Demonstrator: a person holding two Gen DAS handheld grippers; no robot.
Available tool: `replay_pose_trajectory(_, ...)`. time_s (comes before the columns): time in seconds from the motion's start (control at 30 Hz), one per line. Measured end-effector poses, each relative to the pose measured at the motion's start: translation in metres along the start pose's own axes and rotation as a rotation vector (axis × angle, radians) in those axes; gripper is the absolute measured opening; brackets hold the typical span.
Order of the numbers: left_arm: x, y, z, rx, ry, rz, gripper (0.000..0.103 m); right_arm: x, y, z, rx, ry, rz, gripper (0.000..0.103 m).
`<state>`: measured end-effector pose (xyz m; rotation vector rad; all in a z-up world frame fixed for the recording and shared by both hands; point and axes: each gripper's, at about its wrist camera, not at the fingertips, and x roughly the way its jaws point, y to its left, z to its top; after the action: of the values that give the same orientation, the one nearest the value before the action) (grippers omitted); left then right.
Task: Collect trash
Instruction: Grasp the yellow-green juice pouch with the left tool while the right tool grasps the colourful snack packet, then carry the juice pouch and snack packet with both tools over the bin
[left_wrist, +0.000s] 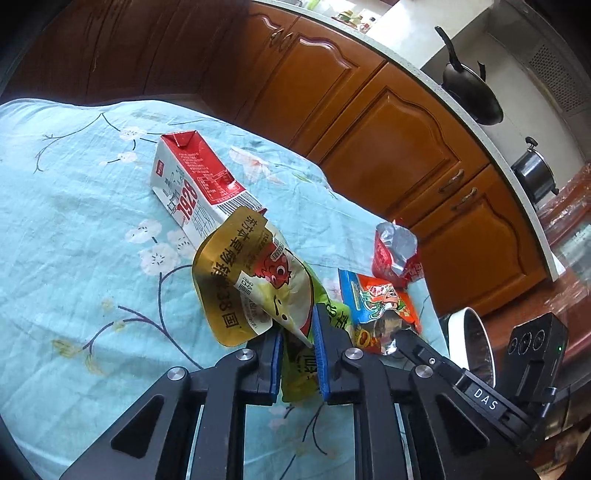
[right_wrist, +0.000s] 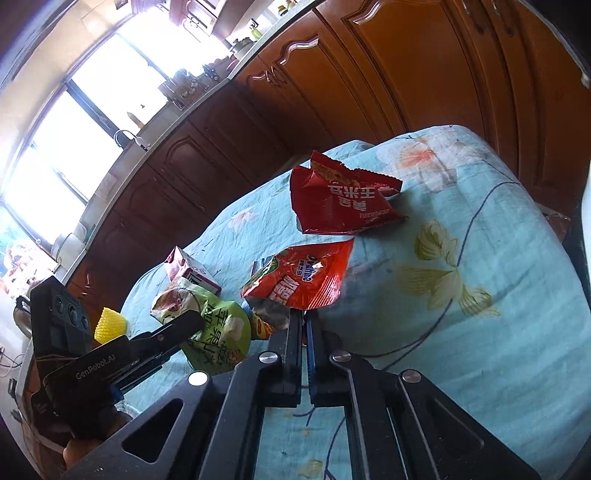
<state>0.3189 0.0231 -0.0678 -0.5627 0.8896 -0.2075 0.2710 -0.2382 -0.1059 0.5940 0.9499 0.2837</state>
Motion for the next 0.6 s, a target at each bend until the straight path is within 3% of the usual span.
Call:
replay_pose_trajectory(0.27, -0.025, -0.025, -0.025, 0.073, 0.037, -0.063, 0.01, -0.053, -0.013, -0.02, -0.006, -0.055, 0.0, 0.001)
replay_pose_trajectory(0.6, -0.031, -0.08, -0.055, 0.211, 0.104, -0.106, 0.01, -0.111, -0.023, -0.042, -0.033, -0.125, -0.069, 0.001)
